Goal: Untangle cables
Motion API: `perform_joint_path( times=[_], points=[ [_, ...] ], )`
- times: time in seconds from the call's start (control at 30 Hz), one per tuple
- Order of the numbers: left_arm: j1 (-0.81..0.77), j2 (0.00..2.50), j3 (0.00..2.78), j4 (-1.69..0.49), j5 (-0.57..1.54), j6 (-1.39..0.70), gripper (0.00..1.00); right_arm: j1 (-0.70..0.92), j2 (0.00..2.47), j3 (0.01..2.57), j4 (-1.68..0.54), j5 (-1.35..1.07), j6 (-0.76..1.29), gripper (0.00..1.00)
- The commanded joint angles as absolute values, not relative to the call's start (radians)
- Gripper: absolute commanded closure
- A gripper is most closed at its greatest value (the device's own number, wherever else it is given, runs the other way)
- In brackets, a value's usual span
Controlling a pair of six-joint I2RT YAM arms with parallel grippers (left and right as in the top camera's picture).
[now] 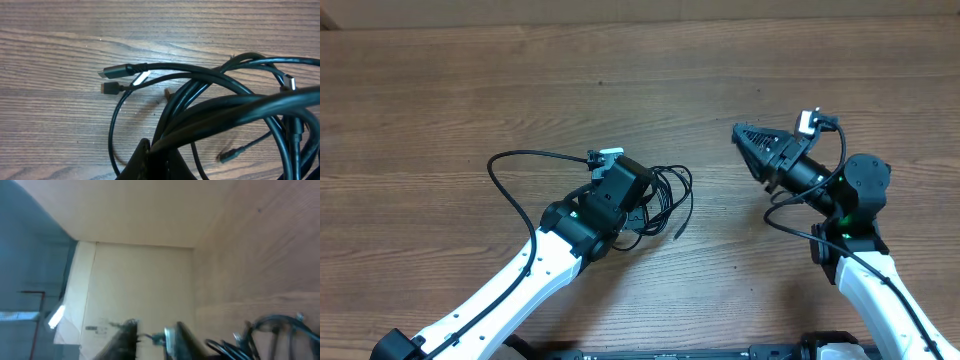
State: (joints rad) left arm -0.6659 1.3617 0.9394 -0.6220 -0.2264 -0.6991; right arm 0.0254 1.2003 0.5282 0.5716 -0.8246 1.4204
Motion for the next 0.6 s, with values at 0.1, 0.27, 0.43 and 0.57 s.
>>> perform_joint_path(
  times=[0.1,0.27,0.43,0.57],
  points=[
    [-0.661,1.365,0.945,-0.604,-0.272,-0.678,0.96,0.035,1.192,0.538,0.263,-0.912,1.263,0.52],
    [-0.661,1.365,0.945,-0.582,-0.273,-0.68,0.96,0.091,1.192,0.538,0.043,-0.912,1.104,0.21],
    [-0.661,1.365,0.945,-0.582,-0.273,-0.68,0.96,0.14,1.192,0.538,-0.006,-0.911,1.046,0.0],
    [-0.661,1.365,0.945,-0.581,-0.273,-0.68,0.96,0.145,1.192,0.538,-0.006,-0.915,1.046,0.0]
  ],
)
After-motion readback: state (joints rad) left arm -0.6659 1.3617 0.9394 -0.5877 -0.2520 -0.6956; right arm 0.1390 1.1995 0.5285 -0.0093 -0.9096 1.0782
